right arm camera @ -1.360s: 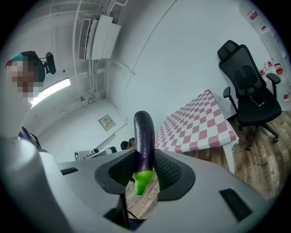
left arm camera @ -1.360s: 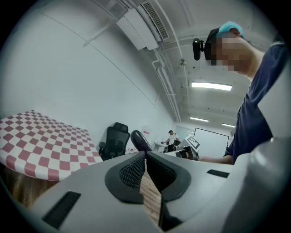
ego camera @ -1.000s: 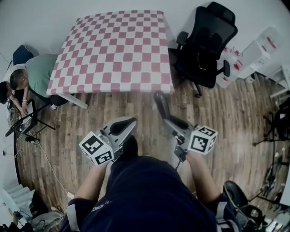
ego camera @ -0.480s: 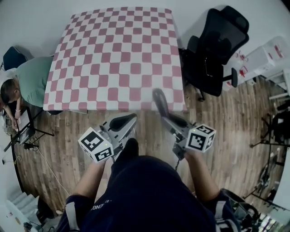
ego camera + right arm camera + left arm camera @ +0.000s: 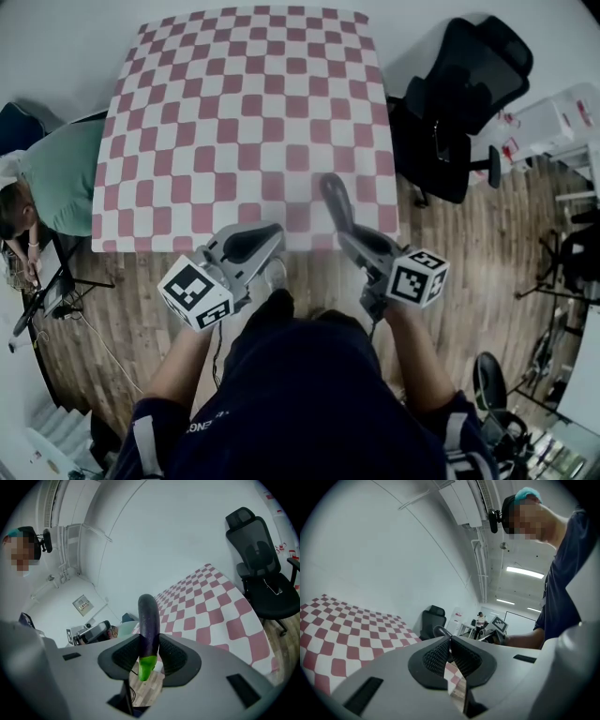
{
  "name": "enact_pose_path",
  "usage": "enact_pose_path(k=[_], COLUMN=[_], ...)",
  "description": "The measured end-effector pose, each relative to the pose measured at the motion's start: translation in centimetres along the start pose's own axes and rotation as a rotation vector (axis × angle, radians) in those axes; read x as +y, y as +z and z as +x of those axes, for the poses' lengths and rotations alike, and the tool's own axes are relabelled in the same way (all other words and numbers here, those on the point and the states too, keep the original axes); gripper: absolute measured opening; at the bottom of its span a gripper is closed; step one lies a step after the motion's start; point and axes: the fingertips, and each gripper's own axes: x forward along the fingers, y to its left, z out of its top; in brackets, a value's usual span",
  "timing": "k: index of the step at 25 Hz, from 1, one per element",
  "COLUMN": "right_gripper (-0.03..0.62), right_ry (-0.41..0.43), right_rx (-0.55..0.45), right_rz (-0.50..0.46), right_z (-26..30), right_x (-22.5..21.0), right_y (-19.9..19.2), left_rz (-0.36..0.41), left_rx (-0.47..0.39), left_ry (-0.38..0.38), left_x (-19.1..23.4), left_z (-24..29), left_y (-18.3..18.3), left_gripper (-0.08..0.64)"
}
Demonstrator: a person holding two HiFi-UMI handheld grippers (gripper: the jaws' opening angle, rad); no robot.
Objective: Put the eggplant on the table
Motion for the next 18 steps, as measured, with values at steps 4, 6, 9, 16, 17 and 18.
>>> enact_pose_path(k=[4,6,9,16,17,18], right_gripper=[0.135,0.135,0.135,0.135,0.135,0.135], right_ry=[-0.039,-0.05,-0.057,-0.039,-0.033,-0.028], right_rx=[0.034,0.036,0.051,0.126,0.145,0.163], right_rz=[0.005,0.0,-0.006,-0.036,-0.041,-0.047], right_z=[3.7,4.2,4.9,8.5,9.1,9.8], right_x=[-0.8,-1.8,-3.3,-7.7,-8.5,-9.3], right_y=[6.1,6.5,7.0,8.2,8.1,8.1], left_rz=[-0.041,-0.057,-0.074,-0.099,-0.105,-0.108], left_rx=[0.029,0.035,0.043,0.059,0.062,0.065], left_ry=[0.007,0.019,0.043,0.105,0.116,0.124], left_x=[5.3,5.9,6.6,7.6,7.7,7.8], left_z=[1.2,1.1,1.1,3.2,3.7,4.1], left_y=[4.2,3.6,3.0,2.9,2.9,2.9], left_gripper=[0.035,0.035,0.035,0.035,0.035,0.035])
